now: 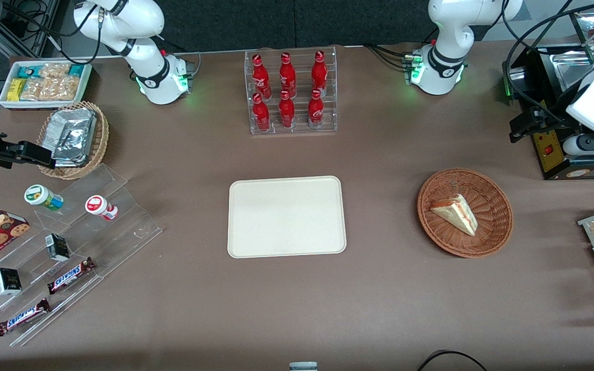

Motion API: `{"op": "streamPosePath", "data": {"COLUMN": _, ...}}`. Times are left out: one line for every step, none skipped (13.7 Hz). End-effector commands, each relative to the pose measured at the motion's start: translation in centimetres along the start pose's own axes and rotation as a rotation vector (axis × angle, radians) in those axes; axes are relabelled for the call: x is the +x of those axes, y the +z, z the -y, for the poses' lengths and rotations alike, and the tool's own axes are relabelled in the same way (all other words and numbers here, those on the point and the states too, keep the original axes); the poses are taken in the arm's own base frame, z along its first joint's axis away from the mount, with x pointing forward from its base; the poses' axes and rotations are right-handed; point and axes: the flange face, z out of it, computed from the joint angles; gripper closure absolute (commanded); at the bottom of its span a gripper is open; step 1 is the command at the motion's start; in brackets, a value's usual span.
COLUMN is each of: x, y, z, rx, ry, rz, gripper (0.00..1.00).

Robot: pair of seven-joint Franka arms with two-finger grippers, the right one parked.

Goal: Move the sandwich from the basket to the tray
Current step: 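Move the left gripper over the wicker basket toward the wrapped sandwich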

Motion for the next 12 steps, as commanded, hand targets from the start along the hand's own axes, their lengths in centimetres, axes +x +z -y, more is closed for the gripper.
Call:
{"op": "streamPosePath", "data": {"x": -0.5, "y": -0.7, "z": 0.1, "rx": -0.014, "ry": 0.053, "rz": 0.008, "gripper": 0.00}}
{"op": "streamPosePath", "data": {"x": -0.2, "y": -0.5, "z": 0.1, "rx": -0.013, "ry": 0.061, "rz": 0.011, "gripper": 0.00}}
{"op": "streamPosePath", "data": {"x": 0.2, "y": 0.1, "z": 0.2, "rx": -0.010, "ry": 0.048, "rz": 0.018, "gripper": 0.00}}
{"op": "streamPosePath", "data": {"x": 1.1, "y": 1.5, "z": 0.2, "rx": 0.003, "ry": 0.024, "rz": 0.040, "gripper": 0.00}}
{"op": "streamPosePath", "data": {"x": 2.3, "y": 3.3, "z": 0.2, "rx": 0.011, "ry": -0.033, "rz": 0.069, "gripper": 0.00}}
{"op": "streamPosePath", "data": {"x": 3.3, "y": 5.0, "z": 0.3, "rx": 0.020, "ry": -0.116, "rz": 0.086, "gripper": 0.00}}
{"op": "streamPosePath", "data": {"x": 3.8, "y": 6.8, "z": 0.8, "rx": 0.047, "ry": -0.184, "rz": 0.100, "gripper": 0.00}}
{"op": "streamPosePath", "data": {"x": 3.9, "y": 8.9, "z": 0.9, "rx": 0.067, "ry": -0.227, "rz": 0.108, "gripper": 0.00}}
{"op": "streamPosePath", "data": {"x": 3.9, "y": 11.2, "z": 0.9, "rx": 0.073, "ry": -0.320, "rz": 0.108, "gripper": 0.00}}
{"op": "streamPosePath", "data": {"x": 4.0, "y": 12.9, "z": 1.0, "rx": 0.072, "ry": -0.452, "rz": 0.077, "gripper": 0.00}}
{"op": "streamPosePath", "data": {"x": 4.1, "y": 14.5, "z": 0.8, "rx": 0.060, "ry": -0.554, "rz": 0.052, "gripper": 0.00}}
{"op": "streamPosePath", "data": {"x": 4.2, "y": 16.5, "z": 0.8, "rx": 0.051, "ry": -0.656, "rz": 0.035, "gripper": 0.00}}
